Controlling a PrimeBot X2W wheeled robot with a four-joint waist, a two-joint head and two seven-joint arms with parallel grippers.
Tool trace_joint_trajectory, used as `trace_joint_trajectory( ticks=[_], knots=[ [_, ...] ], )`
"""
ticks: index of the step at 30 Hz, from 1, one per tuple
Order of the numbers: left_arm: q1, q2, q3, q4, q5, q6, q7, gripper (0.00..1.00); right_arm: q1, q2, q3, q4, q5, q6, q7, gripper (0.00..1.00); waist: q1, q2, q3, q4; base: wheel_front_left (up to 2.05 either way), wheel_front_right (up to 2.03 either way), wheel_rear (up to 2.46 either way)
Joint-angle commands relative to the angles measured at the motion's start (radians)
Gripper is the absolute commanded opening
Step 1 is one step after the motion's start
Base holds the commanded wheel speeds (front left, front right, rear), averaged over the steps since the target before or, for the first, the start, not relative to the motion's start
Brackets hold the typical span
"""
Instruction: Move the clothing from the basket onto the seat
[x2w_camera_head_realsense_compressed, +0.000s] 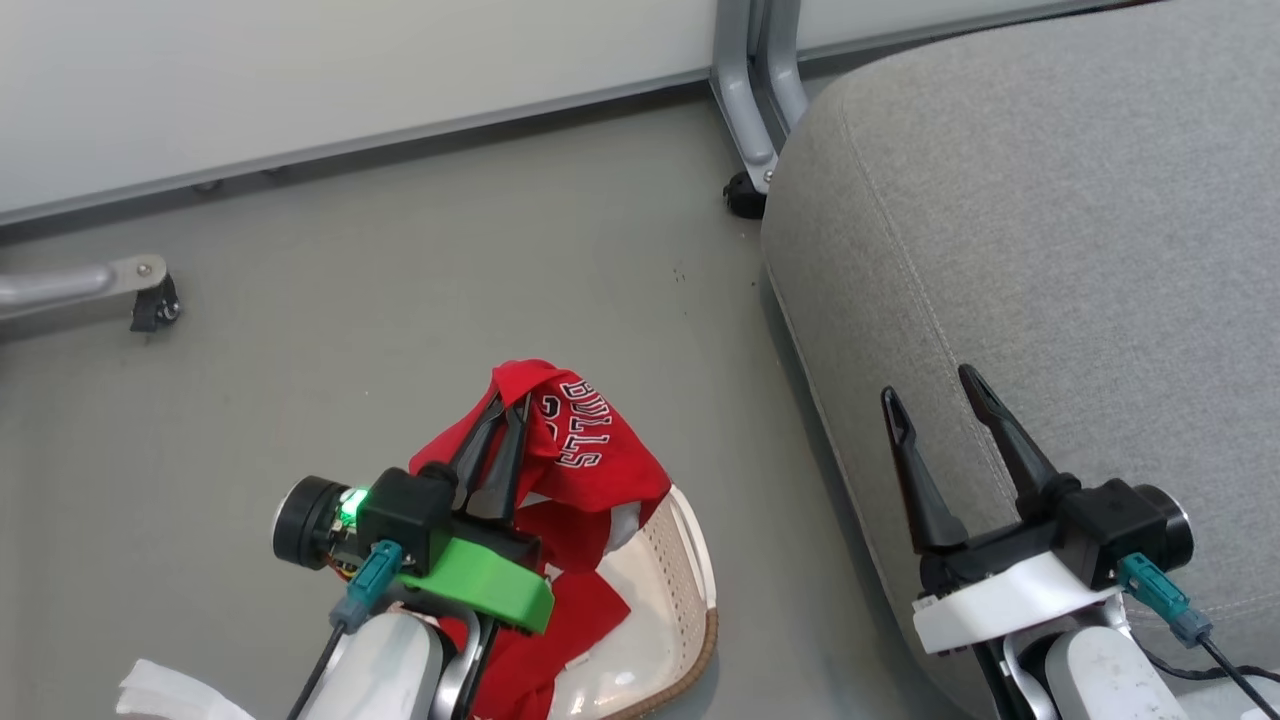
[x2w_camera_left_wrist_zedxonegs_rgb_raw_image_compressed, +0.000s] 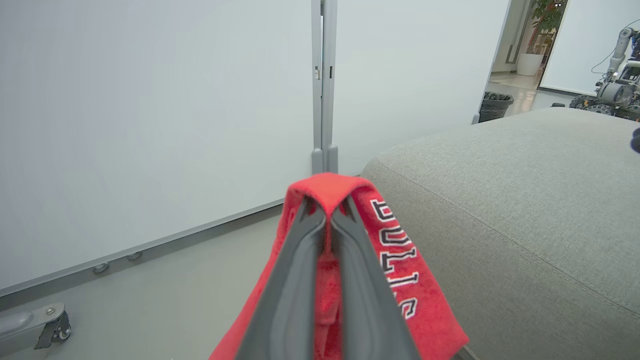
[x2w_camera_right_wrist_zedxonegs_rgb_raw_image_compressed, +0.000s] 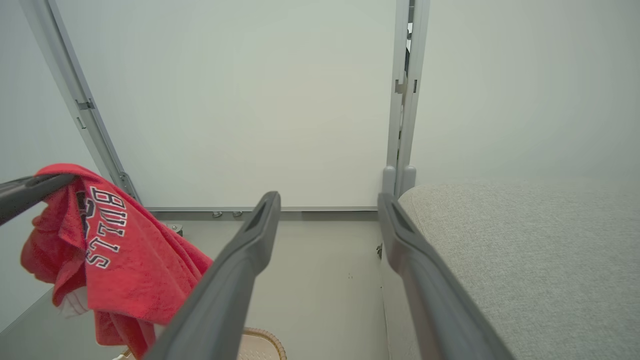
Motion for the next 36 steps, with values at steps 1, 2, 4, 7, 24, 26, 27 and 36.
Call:
trace_joint_trajectory(
  ticks=[1, 2, 4, 7, 24, 26, 27, 36],
  knots=[
    [0.027, -0.002, 0.016, -0.023, 0.003, -0.012, -0.001, 0.0, 0.02, 0.0, 0.006, 0.005, 0.008, 0.0, -0.003, 1.0, 0.0001, 0.0, -0.075, 0.014, 0.0, 0.0, 0.0],
    [0.029, -0.003, 0.022, -0.039, 0.008, -0.017, -0.001, 0.0, 0.025, -0.001, 0.01, 0.007, 0.009, 0.0, -0.003, 1.0, 0.0001, 0.0, -0.081, 0.013, 0.0, 0.0, 0.0],
    [0.036, -0.006, 0.03, -0.066, 0.016, -0.027, -0.001, 0.0, 0.03, -0.005, 0.018, 0.011, 0.01, 0.0, -0.003, 1.0, 0.0001, 0.0, -0.091, 0.014, 0.0, 0.0, 0.0],
    [0.037, -0.008, 0.04, -0.106, 0.034, -0.04, -0.001, 0.0, 0.038, -0.006, 0.027, 0.013, 0.014, 0.0, -0.003, 1.0, 0.0001, 0.0, -0.103, 0.015, 0.0, 0.0, 0.0],
    [-0.05, -0.024, -0.015, -0.172, 0.065, -0.069, -0.001, 0.0, -0.019, -0.123, 0.361, 0.041, 0.118, 0.0, -0.003, 1.0, 0.0001, 0.0, -0.125, 0.029, 0.0, 0.0, 0.0],
    [-0.078, -0.027, -0.037, -0.17, 0.068, -0.071, -0.001, 0.0, -0.038, -0.127, 0.378, 0.045, 0.118, 0.0, -0.003, 1.0, 0.0001, 0.0, -0.12, 0.03, 0.0, 0.0, 0.0],
    [-0.095, -0.027, -0.051, -0.169, 0.07, -0.073, -0.001, 0.0, -0.049, -0.127, 0.389, 0.048, 0.113, 0.0, -0.003, 1.0, 0.0001, 0.0, -0.117, 0.03, 0.0, 0.0, 0.0],
    [-0.204, -0.032, -0.162, -0.115, 0.06, -0.076, 0.007, 0.0, -0.143, -0.078, 0.356, 0.112, 0.073, 0.0, -0.003, 1.0, 0.0001, 0.0, -0.087, 0.024, 0.0, 0.0, 0.0]
  ],
)
